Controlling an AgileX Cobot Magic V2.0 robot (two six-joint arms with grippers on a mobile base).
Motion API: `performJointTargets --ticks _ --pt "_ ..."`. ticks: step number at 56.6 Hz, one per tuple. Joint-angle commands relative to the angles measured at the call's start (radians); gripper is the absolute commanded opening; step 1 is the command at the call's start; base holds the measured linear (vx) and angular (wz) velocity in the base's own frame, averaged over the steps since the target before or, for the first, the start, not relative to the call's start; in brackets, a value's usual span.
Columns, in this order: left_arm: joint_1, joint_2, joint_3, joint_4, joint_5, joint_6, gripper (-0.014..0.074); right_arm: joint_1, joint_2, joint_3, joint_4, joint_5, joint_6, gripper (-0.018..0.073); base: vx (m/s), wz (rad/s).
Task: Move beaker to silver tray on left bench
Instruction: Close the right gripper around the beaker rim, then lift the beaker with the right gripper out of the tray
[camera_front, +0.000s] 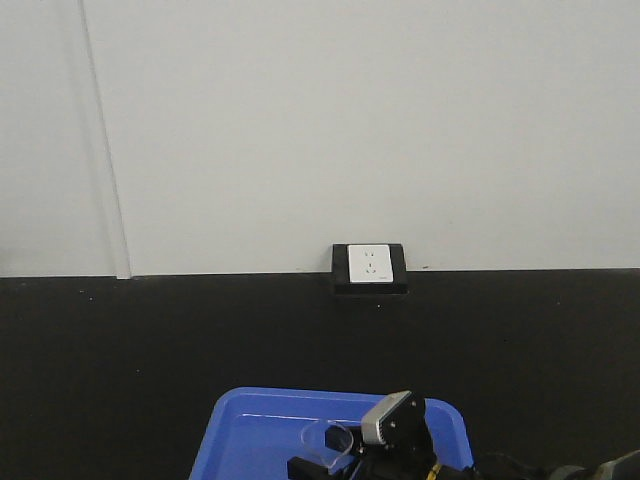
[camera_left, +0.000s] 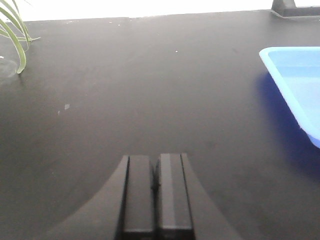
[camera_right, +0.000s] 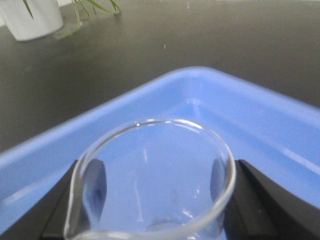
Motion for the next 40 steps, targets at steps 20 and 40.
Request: performJointTargets --ticks 20,40 --pt "-0.006 -0.016 0.028 0.000 -0.079 -0.001 0.0001 -0.001 -0.562 -0.019 -0.032 0.595 0.247 -0.0007 0.00 0.00" --pt "-0.006 -0.016 0.028 0.000 -0.079 -0.001 0.0001 -0.001 -1.004 0.108 -0.108 0.988 0.253 -0.0004 0.00 0.00"
